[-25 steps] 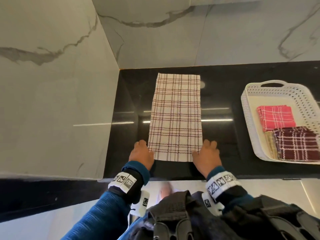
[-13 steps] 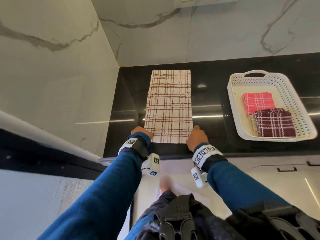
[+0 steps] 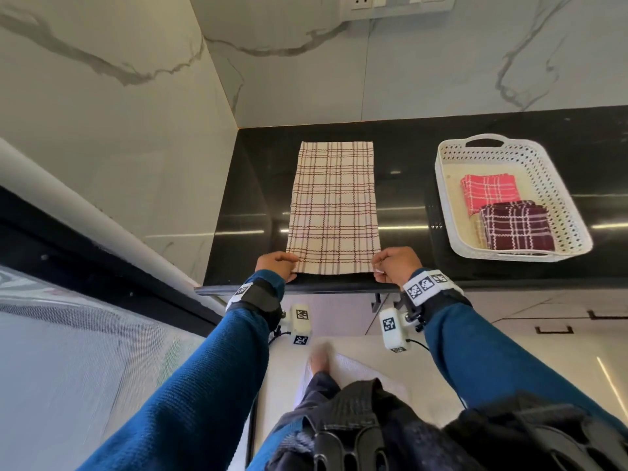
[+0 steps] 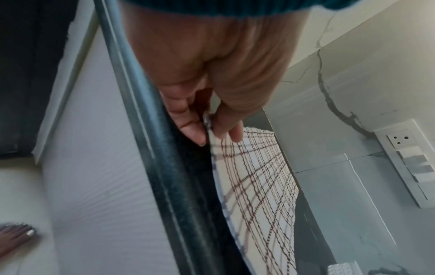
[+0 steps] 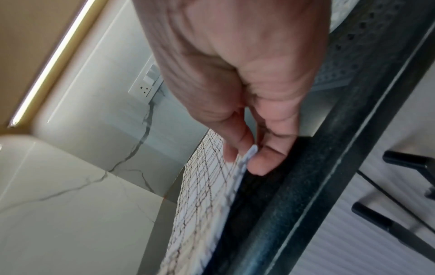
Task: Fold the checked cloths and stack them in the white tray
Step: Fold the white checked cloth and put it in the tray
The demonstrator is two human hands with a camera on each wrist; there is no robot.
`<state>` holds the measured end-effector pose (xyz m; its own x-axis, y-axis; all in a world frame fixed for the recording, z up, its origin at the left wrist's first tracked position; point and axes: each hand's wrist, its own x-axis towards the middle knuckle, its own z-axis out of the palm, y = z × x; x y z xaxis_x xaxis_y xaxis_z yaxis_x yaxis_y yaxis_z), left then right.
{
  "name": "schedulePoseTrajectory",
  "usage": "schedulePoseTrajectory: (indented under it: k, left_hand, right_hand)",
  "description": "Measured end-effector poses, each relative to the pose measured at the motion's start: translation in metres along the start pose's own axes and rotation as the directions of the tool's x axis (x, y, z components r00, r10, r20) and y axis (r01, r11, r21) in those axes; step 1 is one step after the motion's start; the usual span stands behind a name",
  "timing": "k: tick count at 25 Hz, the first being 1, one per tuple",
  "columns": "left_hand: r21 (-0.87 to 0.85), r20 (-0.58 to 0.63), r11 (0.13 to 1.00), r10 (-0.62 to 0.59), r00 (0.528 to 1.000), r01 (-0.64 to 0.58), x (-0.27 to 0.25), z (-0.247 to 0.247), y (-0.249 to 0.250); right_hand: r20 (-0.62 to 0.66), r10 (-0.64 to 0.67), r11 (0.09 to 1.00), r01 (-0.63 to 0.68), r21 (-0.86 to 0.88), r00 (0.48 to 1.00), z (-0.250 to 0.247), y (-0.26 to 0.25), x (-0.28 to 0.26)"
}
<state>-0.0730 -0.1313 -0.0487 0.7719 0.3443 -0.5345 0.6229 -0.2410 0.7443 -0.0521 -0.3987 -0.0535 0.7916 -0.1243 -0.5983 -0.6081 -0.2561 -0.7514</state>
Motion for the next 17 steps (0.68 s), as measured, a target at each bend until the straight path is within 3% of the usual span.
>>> schedulePoseTrajectory:
  k: [2, 4, 6, 8, 12, 14, 17]
  left_hand:
    - [0.033, 0.061, 0.998, 0.043, 0.997, -0.045, -0.013, -0.004, -0.006]
    - [0.142, 0.083, 0.979, 0.132, 0.988, -0.143, -0.026, -0.007, -0.015]
    - [0.195, 0.067, 0.959, 0.196, 0.978, -0.205, -0.038, -0.009, -0.026]
    - [0.233, 0.018, 0.934, 0.274, 0.962, -0.270, -0.048, -0.011, -0.032]
    - [0.460, 0.116, 0.745, 0.489, 0.864, -0.483, -0.061, -0.027, -0.049]
    - [0.473, 0.169, 0.662, 0.580, 0.797, -0.582, -0.069, -0.042, -0.049]
    - [0.331, 0.221, 0.701, 0.593, 0.774, -0.632, -0.077, -0.062, -0.028]
  right_hand:
    - [0.078, -0.023, 1.000, 0.023, 0.003, 0.997, -0.007, -0.003, -0.018]
    - [0.151, -0.133, 0.982, 0.150, -0.111, 0.980, -0.013, -0.001, -0.033]
    - [0.217, -0.223, 0.920, 0.279, -0.276, 0.951, -0.015, 0.010, -0.045]
    - [0.191, -0.326, 0.854, 0.375, -0.360, 0.926, -0.014, 0.024, -0.055]
    - [0.130, -0.550, 0.728, 0.549, -0.411, 0.825, -0.025, 0.044, -0.070]
    - [0.204, -0.566, 0.695, 0.595, -0.404, 0.799, -0.037, 0.041, -0.078]
    - [0.334, -0.489, 0.728, 0.588, -0.353, 0.806, -0.055, 0.004, -0.100]
